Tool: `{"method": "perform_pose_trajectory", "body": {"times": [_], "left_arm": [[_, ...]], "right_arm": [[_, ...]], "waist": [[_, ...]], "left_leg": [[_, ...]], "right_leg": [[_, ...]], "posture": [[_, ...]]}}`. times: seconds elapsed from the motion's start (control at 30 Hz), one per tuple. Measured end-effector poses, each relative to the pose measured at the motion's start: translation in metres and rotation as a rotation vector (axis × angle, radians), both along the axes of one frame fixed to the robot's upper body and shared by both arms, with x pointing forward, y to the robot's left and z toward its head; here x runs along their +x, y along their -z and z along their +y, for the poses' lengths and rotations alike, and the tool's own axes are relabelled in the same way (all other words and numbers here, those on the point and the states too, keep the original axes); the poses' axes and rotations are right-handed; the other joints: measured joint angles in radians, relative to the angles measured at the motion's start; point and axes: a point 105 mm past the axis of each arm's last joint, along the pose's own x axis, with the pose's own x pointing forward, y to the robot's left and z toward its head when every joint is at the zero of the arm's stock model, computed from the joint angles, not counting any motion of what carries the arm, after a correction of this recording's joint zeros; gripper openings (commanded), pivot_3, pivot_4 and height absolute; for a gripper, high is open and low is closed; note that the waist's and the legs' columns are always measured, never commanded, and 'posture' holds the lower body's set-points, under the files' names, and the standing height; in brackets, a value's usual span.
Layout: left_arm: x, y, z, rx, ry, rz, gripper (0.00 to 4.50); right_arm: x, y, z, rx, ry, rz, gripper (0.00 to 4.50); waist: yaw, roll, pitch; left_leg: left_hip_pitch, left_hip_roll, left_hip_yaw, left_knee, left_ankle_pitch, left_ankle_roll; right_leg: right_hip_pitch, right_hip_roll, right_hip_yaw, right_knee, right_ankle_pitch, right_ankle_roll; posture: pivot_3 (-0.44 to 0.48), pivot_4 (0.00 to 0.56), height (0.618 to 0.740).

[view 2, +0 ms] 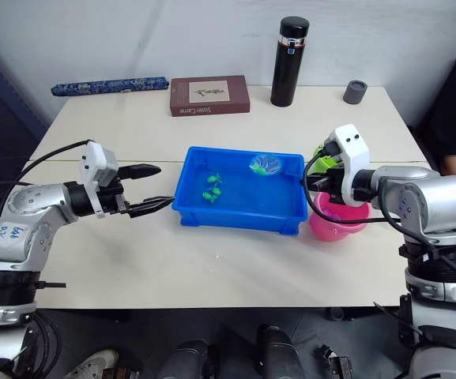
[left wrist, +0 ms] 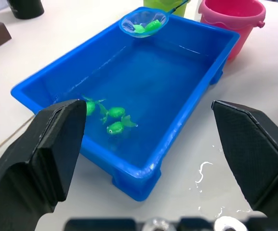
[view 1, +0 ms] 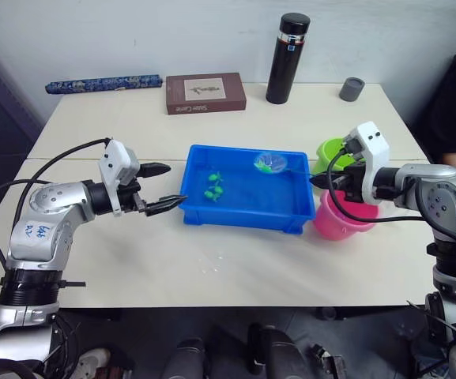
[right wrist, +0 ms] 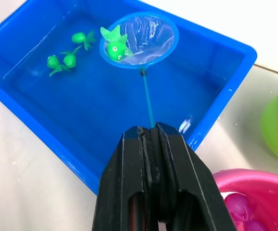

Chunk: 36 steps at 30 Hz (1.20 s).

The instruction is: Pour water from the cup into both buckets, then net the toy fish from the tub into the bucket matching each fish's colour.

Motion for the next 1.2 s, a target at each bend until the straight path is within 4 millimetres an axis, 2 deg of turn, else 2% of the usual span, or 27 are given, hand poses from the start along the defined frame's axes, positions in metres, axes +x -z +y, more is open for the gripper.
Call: {"method": "perform_pose_trajectory", "body": {"times": [0.13,0.23,0.47,0.57,0.67,0.83,0.93,1.03,1.2], "left_arm": [[0.003,0.002,-0.001,0.007,0.01,0.005,4.48],[0.007,-0.001,-0.002,0.011,0.013,-0.008,4.48],[0.017,-0.011,-0.01,0.001,0.045,-0.046,4.48],[0.018,-0.006,-0.011,0.009,0.05,-0.034,4.48],[0.019,-0.004,-0.012,0.01,0.052,-0.033,4.48],[0.021,-0.001,-0.014,0.002,0.051,-0.028,4.48],[0.021,-0.002,-0.014,0.005,0.052,-0.035,4.48],[0.021,-0.002,-0.014,0.005,0.052,-0.035,4.48],[0.021,0.0,-0.012,0.008,0.049,-0.029,4.48]], "right_arm": [[-0.003,-0.007,-0.012,0.028,0.052,-0.027,0.0],[-0.004,-0.019,-0.029,0.025,0.118,-0.07,0.0],[-0.004,-0.03,-0.079,0.0,0.301,-0.13,0.0],[-0.005,-0.027,-0.104,-0.034,0.394,-0.148,0.0],[-0.002,-0.024,-0.118,-0.076,0.453,-0.164,0.0],[0.009,-0.015,-0.124,-0.2,0.483,-0.194,0.0],[0.015,-0.011,-0.118,-0.279,0.455,-0.218,0.0],[0.02,-0.007,-0.114,-0.426,0.411,-0.268,0.0],[0.018,-0.006,-0.118,-0.669,0.353,-0.343,0.0]], "waist": [[0.0,0.0,0.0],[0.001,0.0,0.0],[0.001,0.0,0.0],[0.0,0.0,0.0],[-0.003,0.0,0.0],[-0.002,0.0,0.0],[-0.001,0.0,0.0],[-0.001,0.0,0.0],[0.003,0.0,0.0]], "left_leg": [[0.0,0.0,0.0,0.0,0.0,0.0],[0.0,0.0,0.0,0.0,0.0,0.0],[0.0,0.0,0.0,0.0,0.0,0.0],[0.0,0.0,0.0,-0.001,0.0,0.0],[0.0,0.0,0.001,-0.001,0.0,0.0],[0.0,0.0,0.001,-0.001,0.0,0.0],[0.0,0.0,0.001,-0.001,0.0,0.0],[0.0,0.0,0.001,-0.001,0.0,0.0],[0.0,0.0,0.001,0.0,0.0,0.0]], "right_leg": [[0.0,0.0,0.0,0.0,0.0,0.0],[0.0,0.0,0.0,-0.001,0.0,0.0],[0.0,0.0,0.0,-0.001,0.0,0.001],[0.0,0.0,0.0,-0.001,0.0,0.001],[0.0,0.0,0.0,0.0,0.0,0.001],[0.0,0.001,0.0,0.0,0.0,0.001],[0.0,0.001,0.0,0.0,0.0,0.001],[0.0,0.001,0.0,0.0,0.0,0.001],[0.0,0.001,0.0,-0.001,0.0,0.001]], "posture": [[0.0,0.15,0.74],[0.0,0.15,0.74],[0.0,0.15,0.74],[0.0,0.15,0.74],[0.0,0.15,0.74],[0.0,0.15,0.74],[0.0,0.15,0.74],[0.0,0.15,0.74],[0.0,0.15,0.74]]}}
